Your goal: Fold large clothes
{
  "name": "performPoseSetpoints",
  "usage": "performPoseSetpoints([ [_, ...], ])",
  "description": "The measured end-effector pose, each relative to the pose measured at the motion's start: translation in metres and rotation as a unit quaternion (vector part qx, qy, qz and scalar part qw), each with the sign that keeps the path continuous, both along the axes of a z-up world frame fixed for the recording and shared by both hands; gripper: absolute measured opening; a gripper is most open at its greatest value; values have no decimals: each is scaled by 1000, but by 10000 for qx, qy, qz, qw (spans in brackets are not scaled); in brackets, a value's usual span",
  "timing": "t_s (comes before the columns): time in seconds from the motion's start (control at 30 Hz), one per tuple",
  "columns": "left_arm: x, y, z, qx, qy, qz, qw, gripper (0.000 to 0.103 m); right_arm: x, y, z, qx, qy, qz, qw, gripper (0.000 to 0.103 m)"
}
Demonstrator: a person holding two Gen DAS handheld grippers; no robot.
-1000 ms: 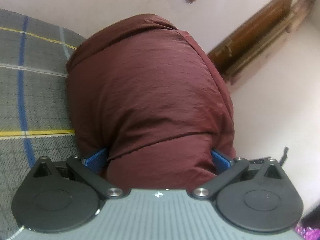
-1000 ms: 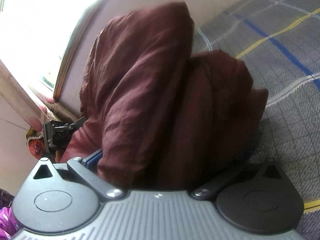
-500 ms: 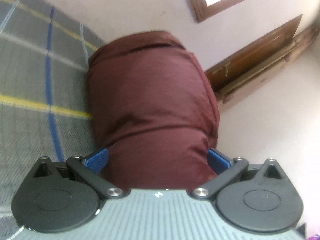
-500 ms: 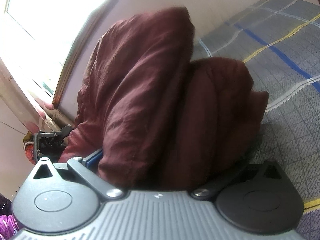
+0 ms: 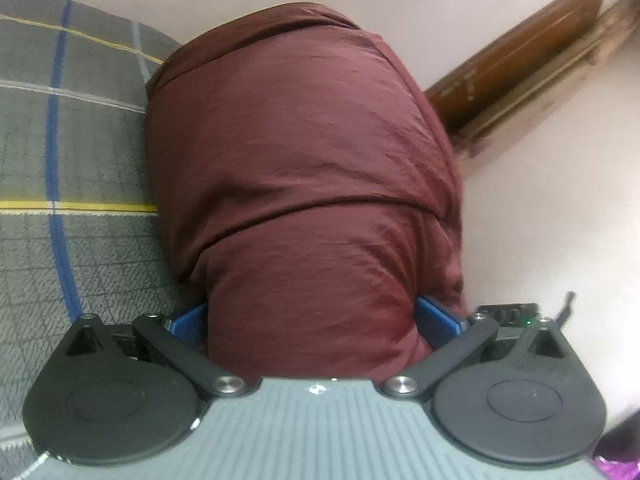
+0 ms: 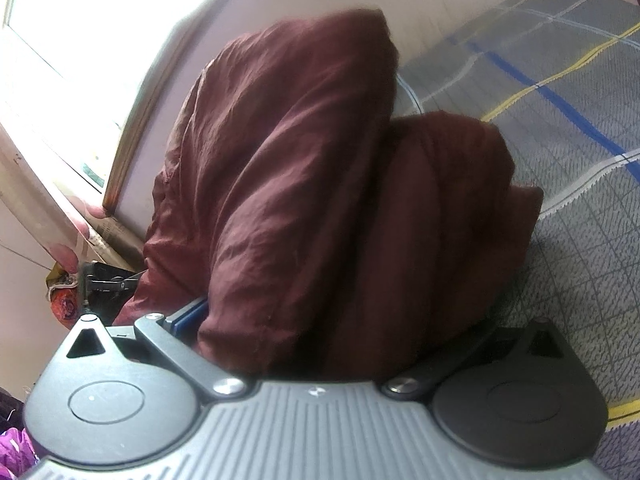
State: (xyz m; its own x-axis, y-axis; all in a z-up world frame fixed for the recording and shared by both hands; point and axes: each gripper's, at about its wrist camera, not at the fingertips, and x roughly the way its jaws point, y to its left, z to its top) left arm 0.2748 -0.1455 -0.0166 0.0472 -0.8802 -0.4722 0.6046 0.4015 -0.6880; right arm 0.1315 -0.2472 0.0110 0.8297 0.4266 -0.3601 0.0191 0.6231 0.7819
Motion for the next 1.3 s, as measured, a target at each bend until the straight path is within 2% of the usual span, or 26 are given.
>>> performPoseSetpoints([
  [0.23,-26,-15,19,603,-681,235,9956,103,1,7,3,-128,21,15,9999,103],
  [0.37,-33,-18,25,780,-870,276,9928,103,1,11,6,-159,20,17,9999,103],
  [1.3,-41,-25,23,954,-1213,461,9869,103,-7,18,1,-188,-103,-105,9997,103],
])
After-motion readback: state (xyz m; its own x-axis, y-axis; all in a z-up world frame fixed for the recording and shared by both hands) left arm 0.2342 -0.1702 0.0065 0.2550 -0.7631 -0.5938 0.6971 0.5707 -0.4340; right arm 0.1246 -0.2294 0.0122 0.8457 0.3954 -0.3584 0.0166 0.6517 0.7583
